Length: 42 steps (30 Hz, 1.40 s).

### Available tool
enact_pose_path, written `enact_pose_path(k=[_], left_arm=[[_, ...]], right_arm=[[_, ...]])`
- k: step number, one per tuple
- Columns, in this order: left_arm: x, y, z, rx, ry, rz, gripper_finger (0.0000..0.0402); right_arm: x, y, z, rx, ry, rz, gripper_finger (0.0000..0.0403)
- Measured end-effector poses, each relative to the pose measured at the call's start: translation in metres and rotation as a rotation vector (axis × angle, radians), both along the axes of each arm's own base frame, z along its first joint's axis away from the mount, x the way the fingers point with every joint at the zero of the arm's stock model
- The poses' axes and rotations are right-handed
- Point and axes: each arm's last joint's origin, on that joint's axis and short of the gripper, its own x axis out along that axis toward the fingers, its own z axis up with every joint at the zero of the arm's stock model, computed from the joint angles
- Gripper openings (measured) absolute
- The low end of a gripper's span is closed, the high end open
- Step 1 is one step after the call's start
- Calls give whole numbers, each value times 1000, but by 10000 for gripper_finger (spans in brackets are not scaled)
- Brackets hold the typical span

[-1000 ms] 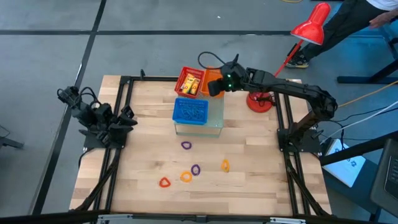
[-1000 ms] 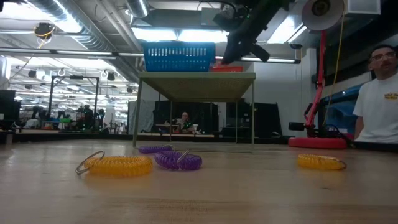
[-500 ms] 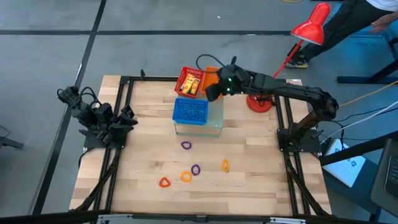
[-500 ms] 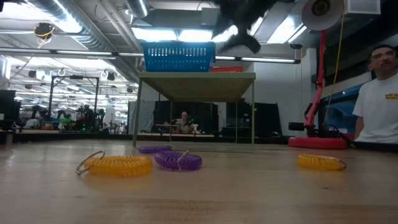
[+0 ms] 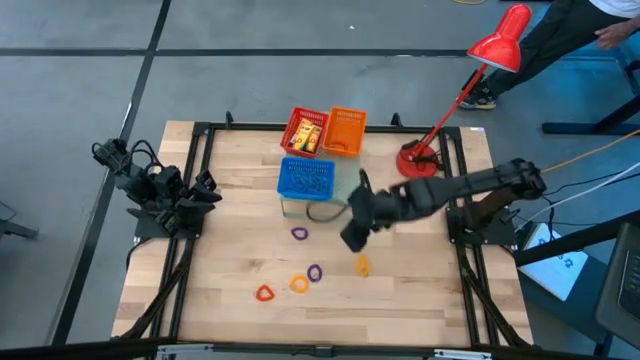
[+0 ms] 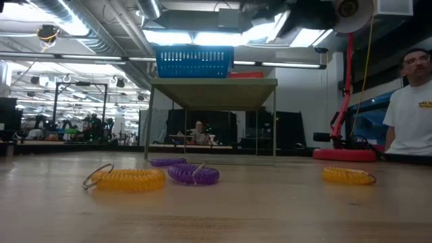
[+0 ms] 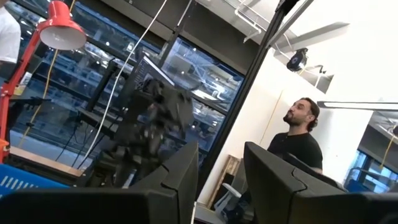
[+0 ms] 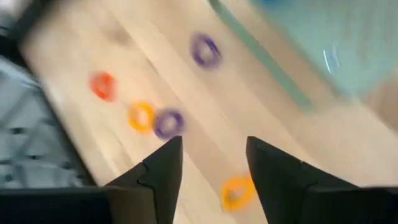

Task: Pick & Place Office Desk Supplies
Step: Put the yellow spring keychain into the orange basket on the shelf

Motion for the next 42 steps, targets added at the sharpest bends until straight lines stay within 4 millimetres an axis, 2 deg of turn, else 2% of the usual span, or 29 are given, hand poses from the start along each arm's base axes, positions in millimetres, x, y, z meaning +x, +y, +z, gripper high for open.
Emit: enact_pose_path(k=[3,7,13,22,33,38,42], left_arm=[[0,0,0,-2,1,-1,125],[0,0,0,-2,1,-4,125],[0,0,0,-6,2,-5,125],[2,-1,-4,-27,49,-7,125],[7,-4,-9,-72,116,-8,125],[8,-5,-10,-67,123,-6,125],[8,-5,-10,-74,124,-8,125]], right_arm=[[-6,26,-17,25,101,-41,197],[-11,57,-50,65,180,-84,203],[-20,80,-89,133,173,-161,203],[-35,78,-137,232,204,-258,203],[-35,64,-147,255,226,-450,203],[-36,61,-169,223,369,-497,186],[-25,66,-179,272,328,-477,169]])
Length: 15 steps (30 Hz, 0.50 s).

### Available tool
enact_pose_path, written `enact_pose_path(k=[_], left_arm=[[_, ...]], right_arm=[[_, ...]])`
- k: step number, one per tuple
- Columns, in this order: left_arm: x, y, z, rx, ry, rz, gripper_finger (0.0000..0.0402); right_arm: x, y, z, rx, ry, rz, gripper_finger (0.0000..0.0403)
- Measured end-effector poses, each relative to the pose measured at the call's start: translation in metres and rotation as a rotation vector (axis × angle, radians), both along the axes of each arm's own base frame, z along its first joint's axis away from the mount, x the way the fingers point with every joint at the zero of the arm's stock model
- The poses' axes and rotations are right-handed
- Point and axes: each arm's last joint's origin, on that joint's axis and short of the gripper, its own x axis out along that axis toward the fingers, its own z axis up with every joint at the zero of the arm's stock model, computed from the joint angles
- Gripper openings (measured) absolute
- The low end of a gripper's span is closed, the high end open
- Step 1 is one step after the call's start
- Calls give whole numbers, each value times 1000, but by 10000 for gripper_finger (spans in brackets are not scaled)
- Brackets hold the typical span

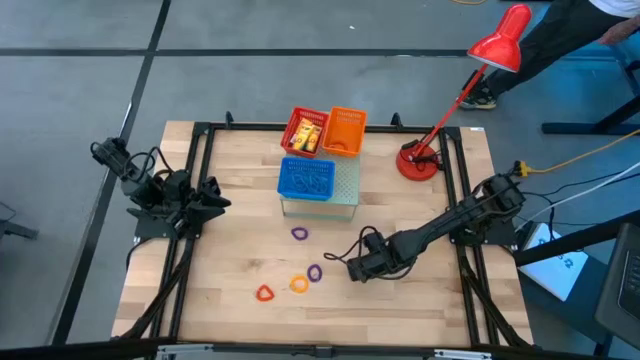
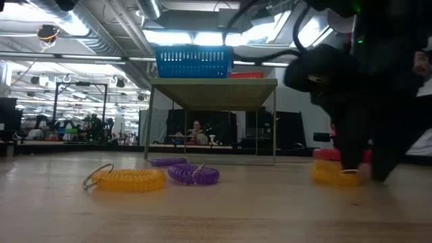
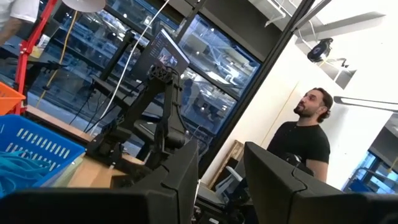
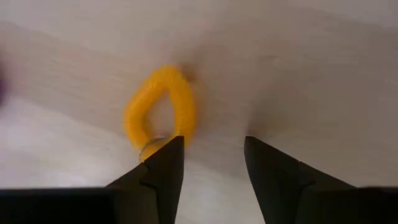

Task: Pick & Place Office Desk Supplies
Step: Put the yellow spring keychain into the orange basket on the shelf

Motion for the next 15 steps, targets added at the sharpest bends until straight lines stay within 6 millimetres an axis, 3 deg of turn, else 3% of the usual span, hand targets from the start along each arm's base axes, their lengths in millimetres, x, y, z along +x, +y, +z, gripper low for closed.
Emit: enact_pose_path(k=[9,15], left_arm=[[0,0,1,-14,-5,-10,125],[0,0,1,-12,-6,-16,125]], right_arm=[[6,4,0,57,-51,24,182],[13,5,12,77,-128,23,189]])
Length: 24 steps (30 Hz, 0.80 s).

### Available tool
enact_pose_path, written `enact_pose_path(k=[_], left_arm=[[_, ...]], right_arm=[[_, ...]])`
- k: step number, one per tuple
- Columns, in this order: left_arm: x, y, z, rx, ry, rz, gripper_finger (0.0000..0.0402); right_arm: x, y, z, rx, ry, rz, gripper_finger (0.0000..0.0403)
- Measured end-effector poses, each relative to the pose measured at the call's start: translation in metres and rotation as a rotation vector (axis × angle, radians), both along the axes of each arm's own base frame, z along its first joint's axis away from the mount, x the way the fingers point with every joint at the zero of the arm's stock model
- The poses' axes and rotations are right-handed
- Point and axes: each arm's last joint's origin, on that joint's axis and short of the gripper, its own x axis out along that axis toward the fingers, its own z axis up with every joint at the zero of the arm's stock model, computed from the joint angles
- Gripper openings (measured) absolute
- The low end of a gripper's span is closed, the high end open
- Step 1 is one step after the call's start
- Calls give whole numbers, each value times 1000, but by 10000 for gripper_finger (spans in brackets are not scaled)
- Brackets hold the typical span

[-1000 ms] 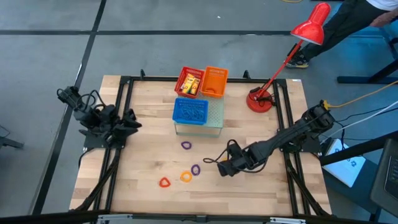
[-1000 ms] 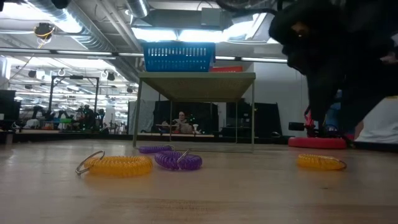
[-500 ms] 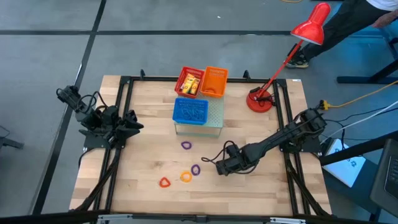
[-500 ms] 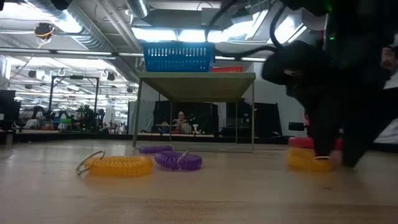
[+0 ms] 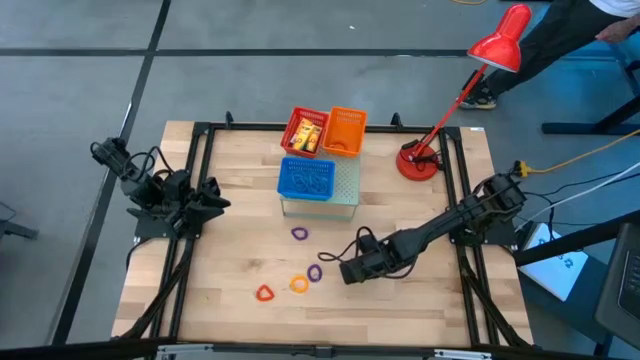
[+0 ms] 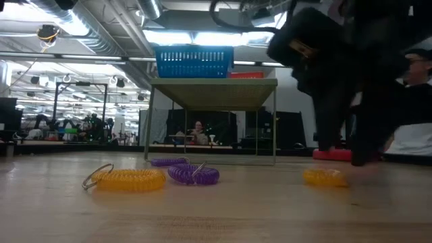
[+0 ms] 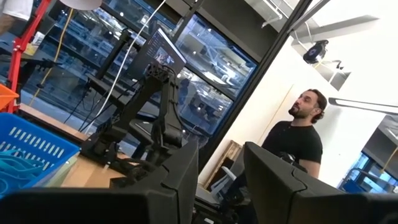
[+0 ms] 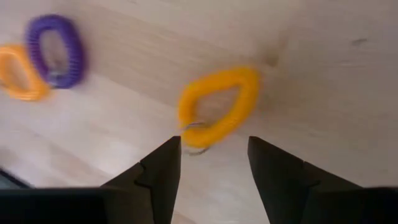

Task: Pick & Place Office Desk Supplies
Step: Put the yellow spring keychain into the orange basket on the shelf

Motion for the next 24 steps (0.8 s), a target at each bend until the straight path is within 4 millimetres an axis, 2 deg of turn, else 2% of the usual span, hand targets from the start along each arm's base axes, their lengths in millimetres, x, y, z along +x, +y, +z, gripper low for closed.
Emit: enact_pose_path(k=[5,12,17,21,24], left_arm=[[0,0,0,1,-1,-5,125],[0,0,0,-4,0,-7,125],[0,0,-1,-2,5,-2,125],[0,0,-1,-2,6,-1,125],[0,0,-1,-2,6,-1,125]], right_arm=[[4,-2,2,-8,-29,-21,190],[3,-1,-15,-7,59,-48,190],[5,-2,-17,-13,58,-71,186],[3,-5,-18,-29,88,-77,160],[0,-7,-19,-55,125,-74,116]])
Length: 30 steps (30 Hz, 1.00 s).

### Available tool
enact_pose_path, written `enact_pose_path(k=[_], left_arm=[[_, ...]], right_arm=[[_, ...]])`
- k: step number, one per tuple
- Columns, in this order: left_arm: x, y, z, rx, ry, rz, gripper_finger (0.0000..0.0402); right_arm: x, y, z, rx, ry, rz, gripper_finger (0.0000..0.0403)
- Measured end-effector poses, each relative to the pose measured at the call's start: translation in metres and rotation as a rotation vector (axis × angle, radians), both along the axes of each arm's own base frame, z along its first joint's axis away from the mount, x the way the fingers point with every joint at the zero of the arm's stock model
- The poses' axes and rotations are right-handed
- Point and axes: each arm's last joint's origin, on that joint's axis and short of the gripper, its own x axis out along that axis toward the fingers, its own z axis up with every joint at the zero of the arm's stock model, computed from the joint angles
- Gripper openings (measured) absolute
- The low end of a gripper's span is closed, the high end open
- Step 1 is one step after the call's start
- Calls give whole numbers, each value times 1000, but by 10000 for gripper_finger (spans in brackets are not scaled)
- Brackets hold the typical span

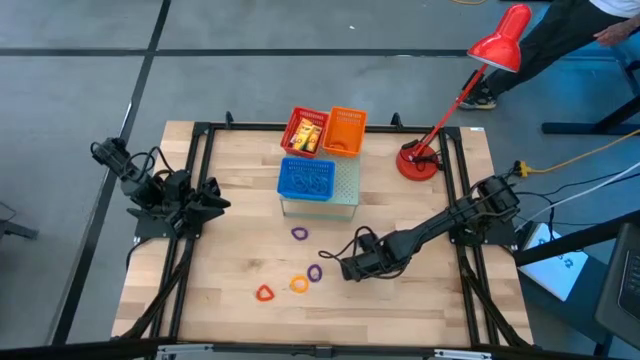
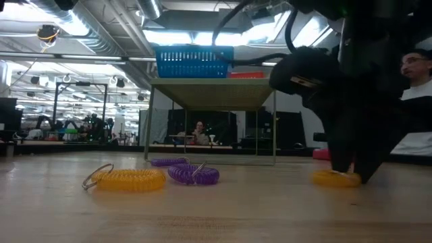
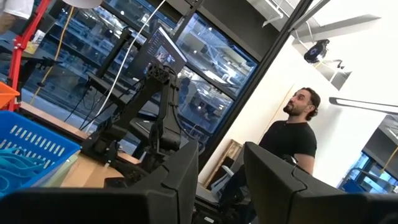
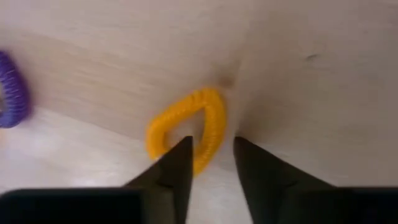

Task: Pick & Place Office Desk Supplies
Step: Put the yellow spring keychain into the orange basket on the shelf

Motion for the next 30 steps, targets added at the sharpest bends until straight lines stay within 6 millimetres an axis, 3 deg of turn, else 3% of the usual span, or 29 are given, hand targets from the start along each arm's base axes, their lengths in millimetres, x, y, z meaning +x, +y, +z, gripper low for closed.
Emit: enact_pose_path(k=[6,13,21,30], left_arm=[[0,0,-1,4,5,2,125],[0,0,-1,2,13,-1,125],[0,-1,-1,3,11,-11,125],[0,-1,-1,17,8,-10,125]], right_arm=[[-3,-2,-1,-18,35,26,25],[-15,-7,-2,-75,164,79,32],[-15,-7,5,-44,112,47,7],[-12,-7,63,-71,-95,9,5]])
